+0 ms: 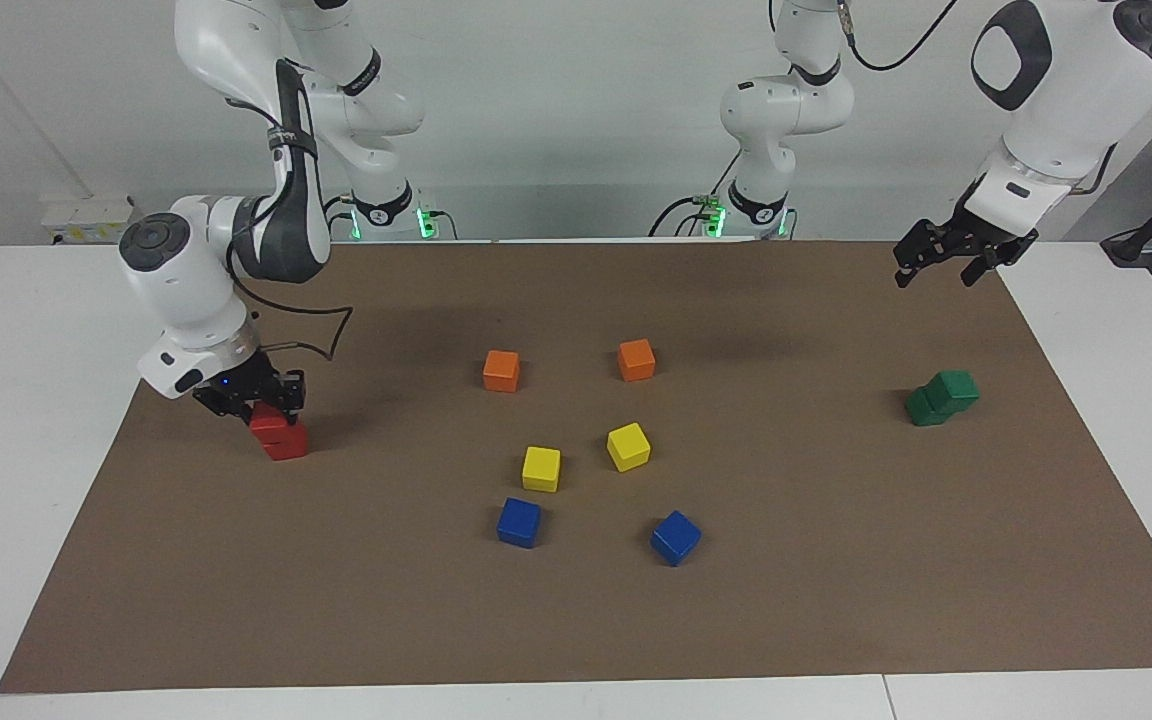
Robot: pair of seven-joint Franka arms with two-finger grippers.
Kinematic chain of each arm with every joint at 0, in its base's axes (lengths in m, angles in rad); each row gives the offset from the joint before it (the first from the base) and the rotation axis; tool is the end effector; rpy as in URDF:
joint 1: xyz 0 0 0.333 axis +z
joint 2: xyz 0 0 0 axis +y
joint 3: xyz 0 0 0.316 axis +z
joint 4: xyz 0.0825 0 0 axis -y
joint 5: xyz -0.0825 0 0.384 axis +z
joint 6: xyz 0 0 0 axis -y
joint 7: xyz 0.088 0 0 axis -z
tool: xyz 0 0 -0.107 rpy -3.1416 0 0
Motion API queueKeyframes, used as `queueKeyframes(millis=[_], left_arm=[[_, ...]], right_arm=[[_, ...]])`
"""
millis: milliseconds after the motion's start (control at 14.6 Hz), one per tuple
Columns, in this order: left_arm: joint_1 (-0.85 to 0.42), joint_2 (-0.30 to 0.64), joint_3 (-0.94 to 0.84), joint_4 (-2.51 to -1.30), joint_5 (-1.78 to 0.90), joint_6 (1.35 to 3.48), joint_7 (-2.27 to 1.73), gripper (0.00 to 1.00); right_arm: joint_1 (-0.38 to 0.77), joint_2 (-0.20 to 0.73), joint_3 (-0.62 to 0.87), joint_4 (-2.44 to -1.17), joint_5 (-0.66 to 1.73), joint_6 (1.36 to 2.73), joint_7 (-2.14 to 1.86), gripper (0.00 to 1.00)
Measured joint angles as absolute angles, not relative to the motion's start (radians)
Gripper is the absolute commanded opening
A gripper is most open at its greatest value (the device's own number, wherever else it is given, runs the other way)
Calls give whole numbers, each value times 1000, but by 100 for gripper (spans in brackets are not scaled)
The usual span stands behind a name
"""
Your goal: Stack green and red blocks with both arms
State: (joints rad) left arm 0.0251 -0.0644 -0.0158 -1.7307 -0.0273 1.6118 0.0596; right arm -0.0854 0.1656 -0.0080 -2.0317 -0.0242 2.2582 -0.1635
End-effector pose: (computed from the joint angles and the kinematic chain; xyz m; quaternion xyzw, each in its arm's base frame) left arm 0.5342 0.0019 0.5876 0.9993 -0.0242 -0.0268 0.0140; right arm 0.5846 -0.0553 0.3713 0.9986 0.0425 0.0289 0.0141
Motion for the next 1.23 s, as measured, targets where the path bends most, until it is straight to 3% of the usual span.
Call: queueKeyframes(millis=[273,1229], left_arm=[[6,-61,-10,-1676,-23,1576,60,100],[5,-46,-10,-1675,-23,1642,23,100]], right_arm=[[-85,164,-8,-2044,-24,2273,-165,24],[-96,159,-10,-2063,-24,2284,-186,24]])
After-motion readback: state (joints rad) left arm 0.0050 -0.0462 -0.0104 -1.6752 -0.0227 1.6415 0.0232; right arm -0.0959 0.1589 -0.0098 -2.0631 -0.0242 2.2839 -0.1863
